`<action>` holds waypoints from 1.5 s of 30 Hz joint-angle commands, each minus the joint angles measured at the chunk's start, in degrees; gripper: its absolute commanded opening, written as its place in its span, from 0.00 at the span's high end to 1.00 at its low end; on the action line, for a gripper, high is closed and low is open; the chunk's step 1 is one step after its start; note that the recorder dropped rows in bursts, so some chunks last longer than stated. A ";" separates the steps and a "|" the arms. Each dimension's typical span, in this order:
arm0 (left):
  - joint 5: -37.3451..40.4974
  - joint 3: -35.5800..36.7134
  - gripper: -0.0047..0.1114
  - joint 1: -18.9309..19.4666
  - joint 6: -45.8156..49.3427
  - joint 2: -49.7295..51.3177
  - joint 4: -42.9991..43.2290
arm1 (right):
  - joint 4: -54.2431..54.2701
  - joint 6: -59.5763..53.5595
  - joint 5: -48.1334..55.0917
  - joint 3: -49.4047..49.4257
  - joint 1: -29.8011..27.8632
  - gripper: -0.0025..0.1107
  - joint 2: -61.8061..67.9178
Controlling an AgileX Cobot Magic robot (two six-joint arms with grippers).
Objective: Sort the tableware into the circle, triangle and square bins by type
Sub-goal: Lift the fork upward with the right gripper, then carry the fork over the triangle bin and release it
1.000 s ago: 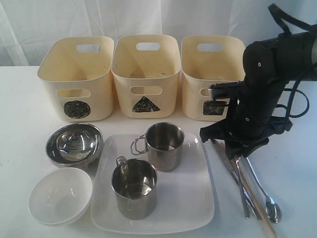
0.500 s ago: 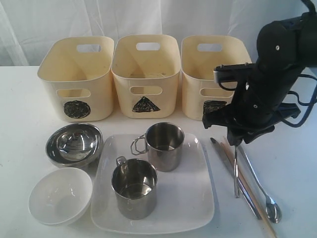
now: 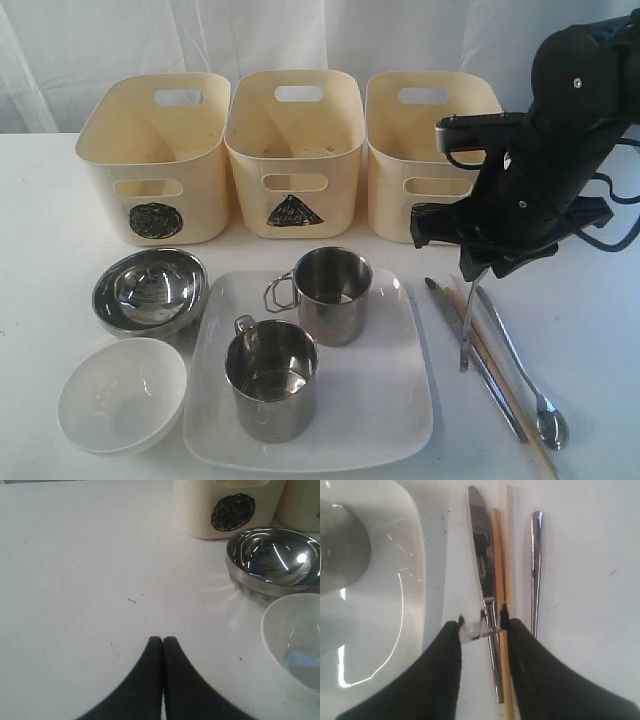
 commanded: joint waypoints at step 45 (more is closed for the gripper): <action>-0.12 0.24 0.96 0.12 -0.21 -0.29 -0.06 | 21.31 -11.90 -43.42 -22.77 0.88 0.92 12.71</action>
